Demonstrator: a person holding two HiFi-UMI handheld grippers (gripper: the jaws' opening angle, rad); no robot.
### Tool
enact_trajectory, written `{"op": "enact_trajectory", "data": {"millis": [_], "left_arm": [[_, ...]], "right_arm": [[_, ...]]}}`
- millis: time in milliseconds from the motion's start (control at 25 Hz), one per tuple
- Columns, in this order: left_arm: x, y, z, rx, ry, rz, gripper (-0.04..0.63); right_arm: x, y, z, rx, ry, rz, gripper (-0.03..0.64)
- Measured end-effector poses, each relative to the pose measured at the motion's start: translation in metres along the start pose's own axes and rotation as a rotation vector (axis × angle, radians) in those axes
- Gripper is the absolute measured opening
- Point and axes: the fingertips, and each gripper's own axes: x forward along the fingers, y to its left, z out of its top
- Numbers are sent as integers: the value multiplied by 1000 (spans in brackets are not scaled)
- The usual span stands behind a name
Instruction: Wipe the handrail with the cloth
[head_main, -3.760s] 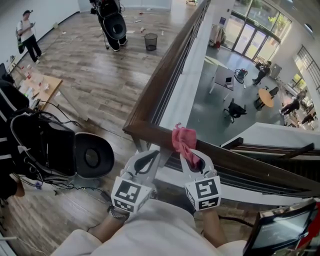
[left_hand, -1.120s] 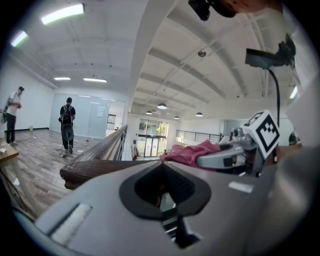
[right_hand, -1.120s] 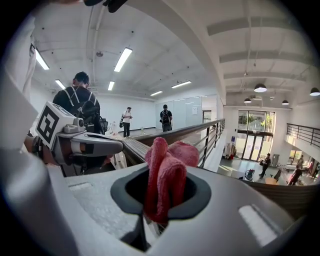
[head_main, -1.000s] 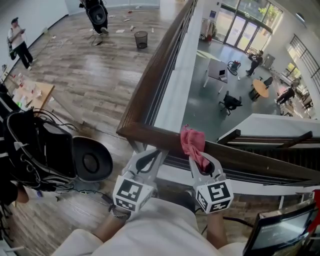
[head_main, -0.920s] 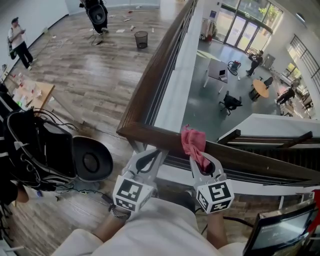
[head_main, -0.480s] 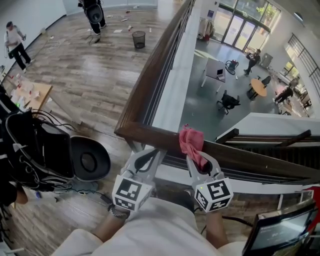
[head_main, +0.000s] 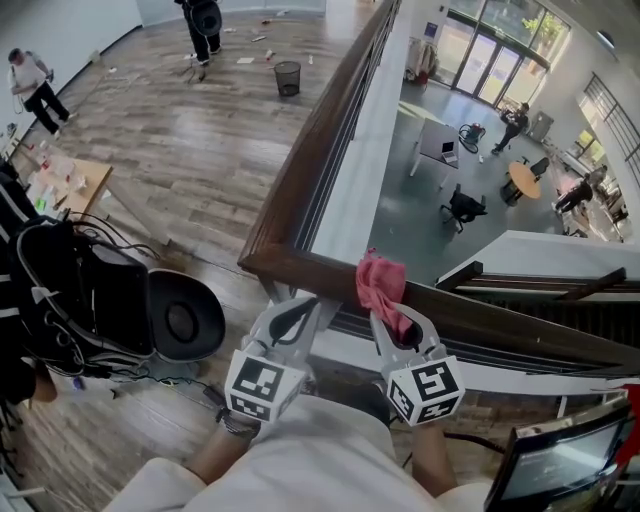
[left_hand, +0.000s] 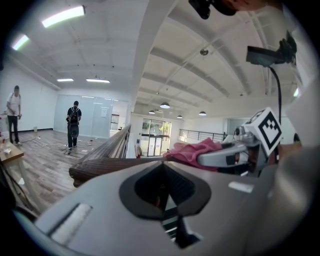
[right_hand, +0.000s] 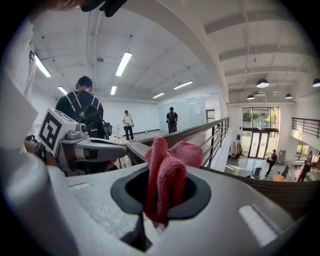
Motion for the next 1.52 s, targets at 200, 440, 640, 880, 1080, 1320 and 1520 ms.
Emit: {"op": "enact_trajectory", "data": {"millis": [200,440,640,880,1080,1320,1520], "left_arm": [[-3,-1,-1,1,1,14,6],[-9,17,-1,-8,4,36,6],[-10,22,0,-7,6,39,6],[-18,31,-7,-14,24,53,6],[-27,41,2,-24,11,91,6],[-31,39,-4,-38,21,101,6],[-33,43,-4,-34,8,124,6]], "right_arm": [[-3,-2,-1,0,1,13,61],[20,15,6,-30,9,61,61],[31,25,8,-52,15,79,61],[42,41,9,-48,17,114,61],[49,55,10,-51,23,139,61],[51,60,10,-59,35,157,61],[54,60,8,-54,34,168,63]]}}
